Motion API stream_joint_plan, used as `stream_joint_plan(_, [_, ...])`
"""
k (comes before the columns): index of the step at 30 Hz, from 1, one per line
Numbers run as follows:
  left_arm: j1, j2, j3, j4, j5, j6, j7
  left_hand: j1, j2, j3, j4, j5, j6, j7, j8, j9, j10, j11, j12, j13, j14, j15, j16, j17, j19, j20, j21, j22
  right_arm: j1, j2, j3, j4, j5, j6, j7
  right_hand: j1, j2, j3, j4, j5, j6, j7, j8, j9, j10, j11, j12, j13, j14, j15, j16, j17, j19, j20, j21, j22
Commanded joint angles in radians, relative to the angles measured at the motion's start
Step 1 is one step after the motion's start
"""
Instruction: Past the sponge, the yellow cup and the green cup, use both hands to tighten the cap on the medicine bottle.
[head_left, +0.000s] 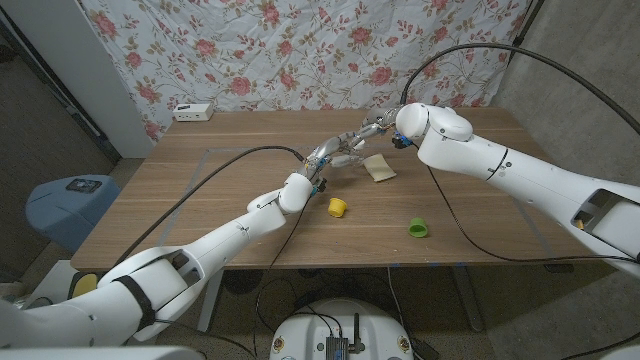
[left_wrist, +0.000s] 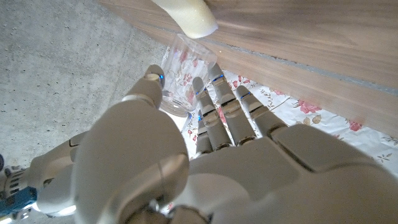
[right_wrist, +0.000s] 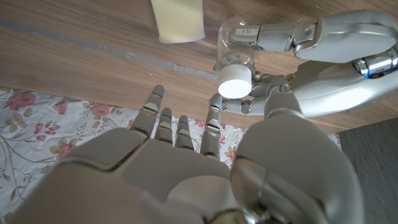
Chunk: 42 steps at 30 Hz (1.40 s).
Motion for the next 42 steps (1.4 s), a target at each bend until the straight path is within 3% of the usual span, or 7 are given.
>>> stream_joint_plan(1, [0.016, 0.01, -0.004, -0.027, 0.005, 0.006, 0.001, -0.004, 0.005, 0.008, 0.001, 0.005, 0.005, -0.004, 0.0, 0.002, 0.041, -0.032, 0.008, 0.005, 0.009, -0.074, 0.002, 0.0, -0.004, -0.049, 0.0, 0.002, 0.019, -0.013, -0.018, -0.027, -0.019, -0.024, 0.038, 0.024, 0.001, 0.013, -0.005, 0.01, -0.002, -0.01, -0.003, 0.001, -0.008, 0.005, 0.008, 0.002, -0.007, -0.001, 0.006, 0.002, 0.0, 0.007, 0.005, 0.003])
stream_joint_plan(18, [0.013, 0.009, -0.007, -0.018, 0.011, -0.005, 0.002, -0.006, 0.004, 0.012, 0.0, 0.005, 0.006, -0.004, 0.0, 0.002, 0.041, -0.032, 0.008, 0.005, 0.01, -0.074, 0.002, 0.0, -0.005, -0.048, -0.001, 0.002, 0.041, 0.0, -0.051, -0.009, -0.057, -0.052, 0.058, 0.07, -0.003, 0.03, -0.007, 0.005, 0.011, -0.034, 0.005, 0.004, -0.011, -0.006, 0.013, 0.002, -0.009, 0.0, 0.008, 0.001, 0.002, 0.007, 0.006, 0.002])
stream_joint_plan(42, [0.008, 0.003, -0.004, -0.008, 0.013, -0.012, 0.0, -0.01, 0.004, 0.017, 0.0, 0.005, 0.006, -0.004, 0.0, 0.002, 0.045, -0.031, 0.008, 0.005, 0.014, -0.074, 0.003, 0.001, -0.006, -0.047, 0.0, 0.002, 0.019, 0.011, -0.031, 0.018, -0.055, -0.017, 0.035, 0.129, -0.01, 0.049, 0.002, -0.003, 0.114, -0.047, 0.053, 0.017, 0.02, -0.009, 0.025, 0.002, 0.009, 0.002, 0.015, 0.002, 0.02, -0.001, 0.01, 0.003])
